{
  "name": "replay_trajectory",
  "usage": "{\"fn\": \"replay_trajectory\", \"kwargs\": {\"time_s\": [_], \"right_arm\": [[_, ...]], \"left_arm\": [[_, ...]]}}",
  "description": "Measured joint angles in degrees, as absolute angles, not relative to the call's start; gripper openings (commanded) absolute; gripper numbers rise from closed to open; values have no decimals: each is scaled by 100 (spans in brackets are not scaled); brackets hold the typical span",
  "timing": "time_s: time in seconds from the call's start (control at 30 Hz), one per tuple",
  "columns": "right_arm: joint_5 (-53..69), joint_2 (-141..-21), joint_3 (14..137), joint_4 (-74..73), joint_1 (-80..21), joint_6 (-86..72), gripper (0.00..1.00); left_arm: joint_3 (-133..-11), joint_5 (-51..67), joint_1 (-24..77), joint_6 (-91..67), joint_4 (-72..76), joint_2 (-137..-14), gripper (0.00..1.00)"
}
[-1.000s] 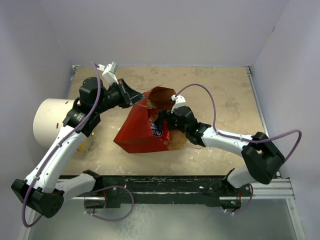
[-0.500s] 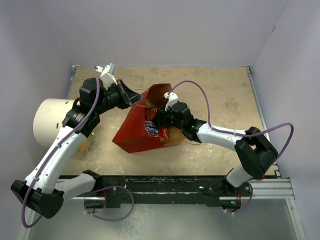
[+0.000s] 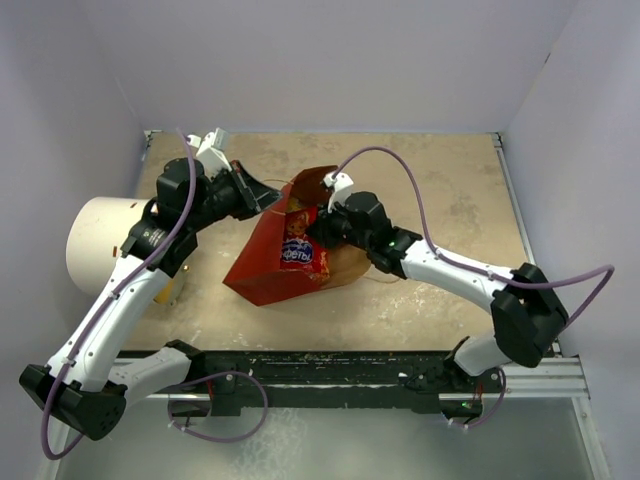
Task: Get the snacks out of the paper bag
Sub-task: Take out the snack from the paper bag.
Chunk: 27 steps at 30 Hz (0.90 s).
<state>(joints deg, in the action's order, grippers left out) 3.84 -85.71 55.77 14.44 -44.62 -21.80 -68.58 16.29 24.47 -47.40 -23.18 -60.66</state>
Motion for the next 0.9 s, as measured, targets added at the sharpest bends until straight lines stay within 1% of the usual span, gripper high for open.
{"fn": "replay_trajectory", "kwargs": {"time_s": [0.13, 0.33, 0.67, 0.9], "right_arm": [[395, -8311, 5664, 1192, -4477, -2086, 10], [353, -7915, 5664, 784, -4488, -1942, 9], [10, -7177, 5680, 64, -4488, -1743, 0], [-331, -6783, 5937, -607, -4488, -1603, 0]], "left_arm": [[-6858, 1590, 2447, -4737, -2405, -6062, 0], [-6858, 1505, 2447, -4689, -2539, -6062, 0], [-6871, 1299, 2447, -4582, -2718, -6062, 0], [-6925, 1103, 2447, -4536, -2829, -6058, 0]]}}
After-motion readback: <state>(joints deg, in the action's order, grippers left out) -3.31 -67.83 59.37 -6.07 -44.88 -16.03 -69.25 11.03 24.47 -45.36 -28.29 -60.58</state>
